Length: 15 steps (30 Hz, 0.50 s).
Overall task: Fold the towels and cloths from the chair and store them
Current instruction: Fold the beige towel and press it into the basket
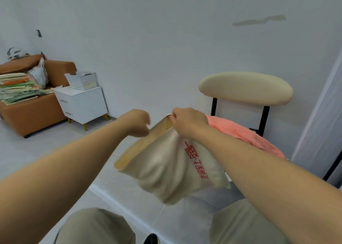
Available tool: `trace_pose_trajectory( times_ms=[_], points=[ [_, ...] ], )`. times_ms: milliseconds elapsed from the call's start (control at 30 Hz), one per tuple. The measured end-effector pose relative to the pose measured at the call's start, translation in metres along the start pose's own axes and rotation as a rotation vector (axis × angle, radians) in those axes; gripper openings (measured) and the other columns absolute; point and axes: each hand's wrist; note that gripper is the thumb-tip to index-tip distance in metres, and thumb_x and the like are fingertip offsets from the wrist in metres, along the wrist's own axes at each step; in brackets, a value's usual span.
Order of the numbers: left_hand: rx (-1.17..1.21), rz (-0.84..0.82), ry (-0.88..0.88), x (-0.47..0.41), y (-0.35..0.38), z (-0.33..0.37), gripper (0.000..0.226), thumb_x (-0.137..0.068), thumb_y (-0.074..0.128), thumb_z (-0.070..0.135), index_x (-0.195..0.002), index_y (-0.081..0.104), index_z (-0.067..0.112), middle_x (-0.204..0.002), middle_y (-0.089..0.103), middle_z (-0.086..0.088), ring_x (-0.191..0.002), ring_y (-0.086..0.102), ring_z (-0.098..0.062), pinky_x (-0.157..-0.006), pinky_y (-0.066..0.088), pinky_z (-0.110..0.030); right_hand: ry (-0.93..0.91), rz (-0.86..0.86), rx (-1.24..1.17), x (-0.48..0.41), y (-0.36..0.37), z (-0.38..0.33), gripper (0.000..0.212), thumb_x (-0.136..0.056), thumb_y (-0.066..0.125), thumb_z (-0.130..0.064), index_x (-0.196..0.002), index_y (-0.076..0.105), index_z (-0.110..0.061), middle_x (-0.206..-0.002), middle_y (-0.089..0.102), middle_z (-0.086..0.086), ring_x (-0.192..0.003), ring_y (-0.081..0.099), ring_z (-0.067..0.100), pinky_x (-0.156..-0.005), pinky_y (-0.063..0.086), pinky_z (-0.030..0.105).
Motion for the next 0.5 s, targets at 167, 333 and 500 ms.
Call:
trace_pose_trajectory(
  times_ms=[167, 333, 500],
  points=[
    [0.809, -0.028, 0.058, -0.002, 0.014, 0.028, 0.015, -0.076, 0.075, 0.008, -0.092, 0.071, 0.008, -0.093, 0.072, -0.013, -0.085, 0.063, -0.023, -0.080, 0.055, -0.042, -0.088, -0.042, -0.138, -0.005, -0.004, -0.015, 0.022, -0.102, 0.038, -0.035, -0.088, 0.049, -0.022, -0.097, 0.062, 0.006, -0.084, 0.057, 0.030, -0.069, 0.045, 0.038],
    [1.122, -0.141, -0.059, -0.002, 0.022, 0.027, 0.028, -0.083, 0.051, -0.005, -0.103, 0.070, 0.002, -0.095, 0.068, -0.018, -0.087, 0.066, -0.030, -0.087, 0.057, -0.044, -0.065, -0.183, -0.357, -0.004, -0.017, 0.000, 0.014, -0.091, 0.052, -0.027, -0.098, 0.063, -0.022, -0.094, 0.064, -0.004, -0.088, 0.057, 0.017, -0.066, 0.041, 0.027],
    [1.142, -0.244, -0.186, 0.003, 0.021, 0.032, 0.024, -0.084, 0.051, 0.006, -0.097, 0.071, 0.004, -0.095, 0.073, -0.012, -0.091, 0.069, -0.027, -0.097, 0.053, -0.043, -0.073, -0.337, -0.323, -0.006, -0.013, 0.016, 0.035, -0.085, 0.062, -0.015, -0.116, 0.055, -0.030, -0.096, 0.059, -0.006, -0.087, 0.058, 0.016, -0.066, 0.047, 0.029]
  ],
)
Point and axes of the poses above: each hand's wrist, its own x-axis away from the middle knuckle, its own y-axis out of the palm, z = x × y
